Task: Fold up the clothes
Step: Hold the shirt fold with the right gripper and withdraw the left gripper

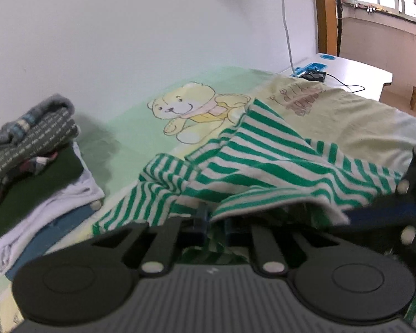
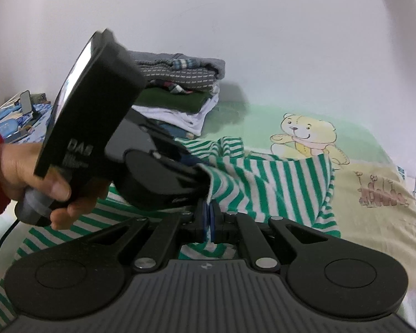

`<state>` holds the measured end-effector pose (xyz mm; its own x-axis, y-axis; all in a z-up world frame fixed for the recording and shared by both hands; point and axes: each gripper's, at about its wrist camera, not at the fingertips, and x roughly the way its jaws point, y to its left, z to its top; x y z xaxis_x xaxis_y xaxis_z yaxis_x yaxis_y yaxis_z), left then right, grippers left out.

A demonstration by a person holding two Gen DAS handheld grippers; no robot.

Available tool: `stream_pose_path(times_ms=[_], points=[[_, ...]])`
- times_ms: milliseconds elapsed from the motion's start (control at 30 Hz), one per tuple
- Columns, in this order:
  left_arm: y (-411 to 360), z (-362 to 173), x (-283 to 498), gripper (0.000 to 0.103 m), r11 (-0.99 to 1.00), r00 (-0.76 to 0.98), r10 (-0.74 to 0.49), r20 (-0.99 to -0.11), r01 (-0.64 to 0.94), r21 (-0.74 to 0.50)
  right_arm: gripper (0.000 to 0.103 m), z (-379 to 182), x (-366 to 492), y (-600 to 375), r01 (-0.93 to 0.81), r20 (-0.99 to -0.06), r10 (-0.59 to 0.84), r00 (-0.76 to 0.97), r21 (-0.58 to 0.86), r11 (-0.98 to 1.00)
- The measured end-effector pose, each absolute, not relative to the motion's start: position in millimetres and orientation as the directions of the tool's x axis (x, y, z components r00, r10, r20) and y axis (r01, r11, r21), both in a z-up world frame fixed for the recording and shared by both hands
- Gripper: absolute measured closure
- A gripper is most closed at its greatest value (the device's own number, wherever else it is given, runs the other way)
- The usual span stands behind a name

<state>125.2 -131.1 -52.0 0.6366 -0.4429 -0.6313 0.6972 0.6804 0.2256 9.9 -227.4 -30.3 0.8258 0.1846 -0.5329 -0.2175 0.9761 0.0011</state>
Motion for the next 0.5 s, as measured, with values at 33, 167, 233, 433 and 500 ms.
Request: stream_pose_path(times_ms=[33, 167, 233, 433, 500], points=[[-129.9, -50.7, 125.4, 0.089, 0.685, 0.647, -0.441, -0.623, 0.691, 0.233, 0.101, -30.5, 9.8, -227.5, -0.217, -0.533, 0.184, 0.826, 0.002, 0.976], [-122.8, -38.3, 134.0, 0.079, 0.756, 0.722, -0.39, -0.572, 0.606, 0.249, 0.101, -28.7, 6.8, -225.0, -0.228, -0.509, 0.199, 0.837, 0.005, 0.974], [-119.0, -33.2, 141.8, 0.079, 0.805, 0.785, -0.318, -0.531, 0.52, 0.287, 0.101, -24.4, 6.1, -221.0, -0.245, -0.49, 0.211, 0.846, -0.005, 0.969], [-101.2, -24.3, 168.4, 0.097, 0.873, 0.762, -0.331, -0.557, 0.471, 0.125, 0.101, -20.2, 11.1, -210.7, -0.265, -0.486, 0.227, 0.844, -0.01, 0.964], [-99.5, -22.8, 171.9, 0.098, 0.901, 0.79, -0.286, -0.543, 0.414, 0.127, 0.101, -23.8, 16.5, -207.2, -0.283, -0.513, 0.241, 0.824, -0.004, 0.959]])
